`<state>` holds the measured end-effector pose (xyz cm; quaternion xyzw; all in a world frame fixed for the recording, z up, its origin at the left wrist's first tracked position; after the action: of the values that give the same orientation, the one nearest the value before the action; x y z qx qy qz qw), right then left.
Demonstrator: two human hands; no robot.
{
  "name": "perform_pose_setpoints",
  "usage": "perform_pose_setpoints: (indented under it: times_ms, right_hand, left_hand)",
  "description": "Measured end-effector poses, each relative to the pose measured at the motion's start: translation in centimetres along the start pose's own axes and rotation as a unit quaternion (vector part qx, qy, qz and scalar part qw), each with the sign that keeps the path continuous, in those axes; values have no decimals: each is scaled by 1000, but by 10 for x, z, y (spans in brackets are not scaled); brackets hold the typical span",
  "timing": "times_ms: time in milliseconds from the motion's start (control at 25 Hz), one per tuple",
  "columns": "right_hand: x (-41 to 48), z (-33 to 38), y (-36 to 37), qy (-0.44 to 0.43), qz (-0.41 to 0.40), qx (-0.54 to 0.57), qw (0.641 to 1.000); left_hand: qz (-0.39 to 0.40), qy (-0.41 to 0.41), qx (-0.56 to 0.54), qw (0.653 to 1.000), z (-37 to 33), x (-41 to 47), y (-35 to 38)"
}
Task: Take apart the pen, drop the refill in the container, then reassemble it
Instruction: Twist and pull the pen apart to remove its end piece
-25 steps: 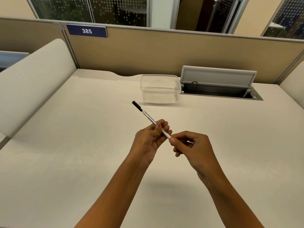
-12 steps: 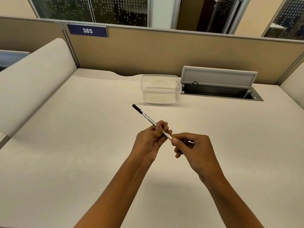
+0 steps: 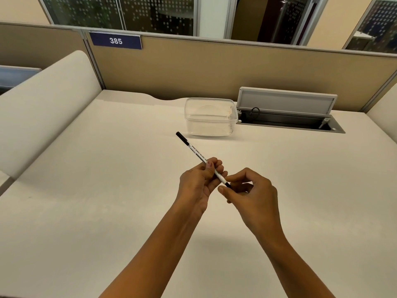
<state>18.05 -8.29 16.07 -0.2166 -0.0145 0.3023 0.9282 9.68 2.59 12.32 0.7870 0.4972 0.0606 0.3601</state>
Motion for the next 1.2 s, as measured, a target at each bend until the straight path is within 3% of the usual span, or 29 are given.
perform_pose_setpoints:
  times_ms: [240,480,720,880,1080,1200]
  right_hand:
    - [4,-11,10,79,83,49,992]
    - [2,-11,8,68,58,79,993]
    - [1,-14,20,112,115,115,980]
    - [-1,-16,17,98,78,144,982]
    - [-9,-3,10,6,-9,91,996]
    - [-7,-5,13,20,21,106,994]
  left_hand:
    - [-10,15,-5,1000,-12,4,-5]
    - [-7,6,-13,1000,-10,4,-6]
    - [-3,6,-14,1000,-10,5,-6]
    - [-15,4,-14,1000,-8,5,-10]
    - [-12,-27,-49,998,-3,3,-9]
    - [-10,-15,-43,999,-7,4,-10]
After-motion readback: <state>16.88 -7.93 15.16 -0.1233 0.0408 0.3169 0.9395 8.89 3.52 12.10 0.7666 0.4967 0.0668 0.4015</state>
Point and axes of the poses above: each hand's wrist, its own x-axis towards the middle knuckle, its own y-axis out of the palm, z = x × y, the point moved 8 cm from there along x, towards the middle knuckle, and after that the axes turned 13 degrees about y, right-handed, at the moved point
